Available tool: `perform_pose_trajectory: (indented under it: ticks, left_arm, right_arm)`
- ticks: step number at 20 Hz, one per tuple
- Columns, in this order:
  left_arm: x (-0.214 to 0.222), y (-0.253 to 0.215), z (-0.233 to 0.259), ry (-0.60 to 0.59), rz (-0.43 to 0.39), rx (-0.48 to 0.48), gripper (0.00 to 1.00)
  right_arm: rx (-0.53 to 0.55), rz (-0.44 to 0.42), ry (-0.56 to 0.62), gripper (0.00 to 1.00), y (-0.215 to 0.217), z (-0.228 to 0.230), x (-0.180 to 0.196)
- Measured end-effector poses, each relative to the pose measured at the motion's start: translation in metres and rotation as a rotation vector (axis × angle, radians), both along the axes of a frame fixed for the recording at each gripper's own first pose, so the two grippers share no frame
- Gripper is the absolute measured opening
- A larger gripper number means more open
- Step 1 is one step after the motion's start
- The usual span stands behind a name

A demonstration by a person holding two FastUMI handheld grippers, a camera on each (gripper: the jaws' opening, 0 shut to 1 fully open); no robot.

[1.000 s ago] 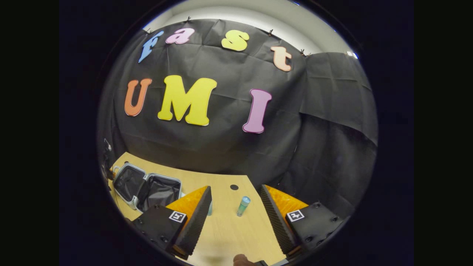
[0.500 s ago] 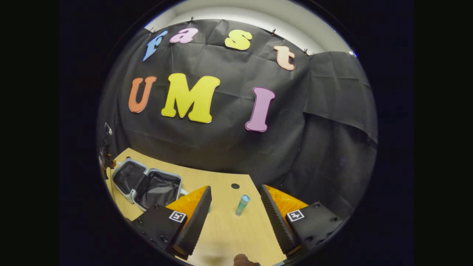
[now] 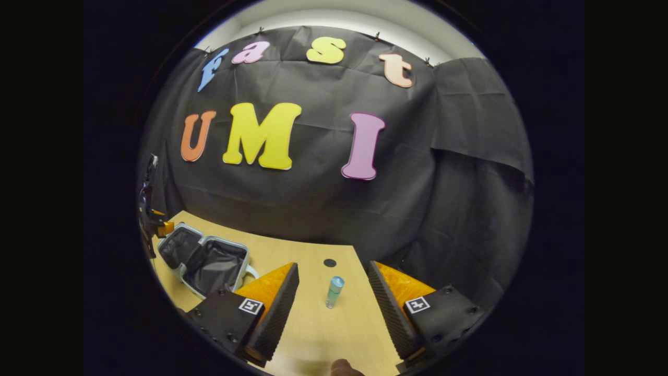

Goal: First open the suitcase, pack the skin care products into it, and then close the suitcase.

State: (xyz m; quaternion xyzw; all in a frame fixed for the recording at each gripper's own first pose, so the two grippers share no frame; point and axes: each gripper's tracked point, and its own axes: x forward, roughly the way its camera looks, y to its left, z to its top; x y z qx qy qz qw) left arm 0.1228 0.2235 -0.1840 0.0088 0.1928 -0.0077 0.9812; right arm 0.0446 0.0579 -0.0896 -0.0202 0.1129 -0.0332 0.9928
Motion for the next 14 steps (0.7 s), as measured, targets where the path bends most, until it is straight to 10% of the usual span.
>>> perform_pose_trajectory:
  ticks: [14]
  left_arm:
    - [-0.011,-0.291,-0.087,0.194,-0.302,-0.149,0.99]
  right_arm:
    - [-0.027,-0.02,0.156,0.8,-0.109,-0.089,0.029]
